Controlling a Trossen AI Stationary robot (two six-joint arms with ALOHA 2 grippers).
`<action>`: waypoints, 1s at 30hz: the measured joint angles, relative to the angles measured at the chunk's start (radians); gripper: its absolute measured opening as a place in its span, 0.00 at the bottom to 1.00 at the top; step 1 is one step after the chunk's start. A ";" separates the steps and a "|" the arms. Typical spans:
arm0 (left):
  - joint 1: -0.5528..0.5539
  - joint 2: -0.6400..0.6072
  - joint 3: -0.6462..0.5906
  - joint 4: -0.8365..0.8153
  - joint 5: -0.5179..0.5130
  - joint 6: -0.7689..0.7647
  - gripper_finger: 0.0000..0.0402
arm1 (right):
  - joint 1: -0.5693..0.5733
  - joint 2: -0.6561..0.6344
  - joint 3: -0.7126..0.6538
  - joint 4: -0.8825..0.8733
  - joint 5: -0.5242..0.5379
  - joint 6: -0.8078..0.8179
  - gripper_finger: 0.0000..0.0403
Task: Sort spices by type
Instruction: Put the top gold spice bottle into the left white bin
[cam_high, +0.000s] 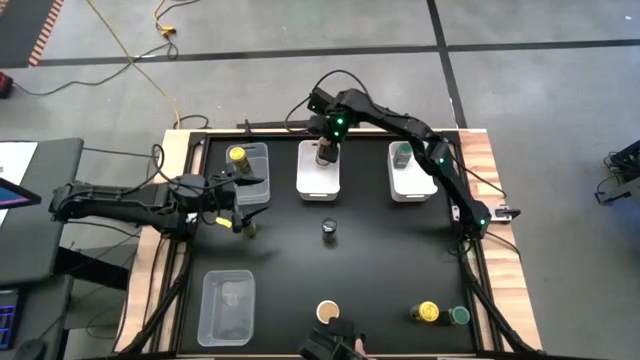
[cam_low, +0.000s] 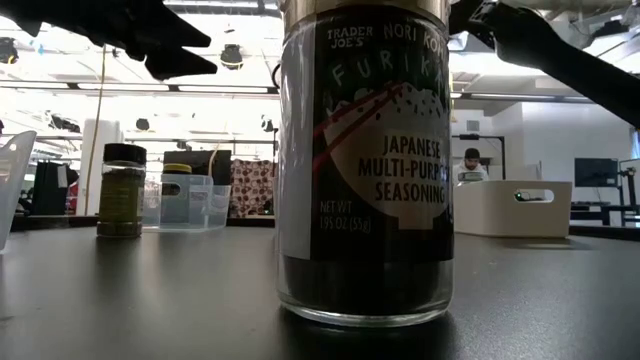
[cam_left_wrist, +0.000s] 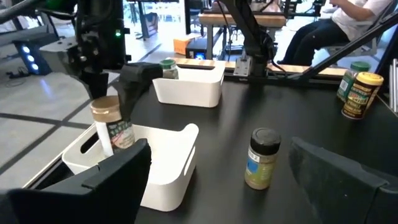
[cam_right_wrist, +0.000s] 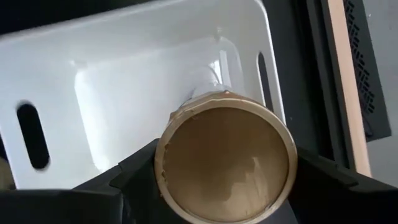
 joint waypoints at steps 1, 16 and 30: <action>0.000 0.000 0.000 0.000 0.000 -0.007 0.90 | 0.003 0.007 0.000 -0.008 0.017 -0.015 0.76; 0.000 0.000 0.000 0.000 0.008 -0.062 0.90 | 0.036 0.036 -0.001 -0.009 0.068 -0.077 0.76; 0.000 0.000 0.000 -0.007 0.010 -0.072 0.90 | 0.021 0.038 -0.001 -0.002 0.068 -0.067 0.77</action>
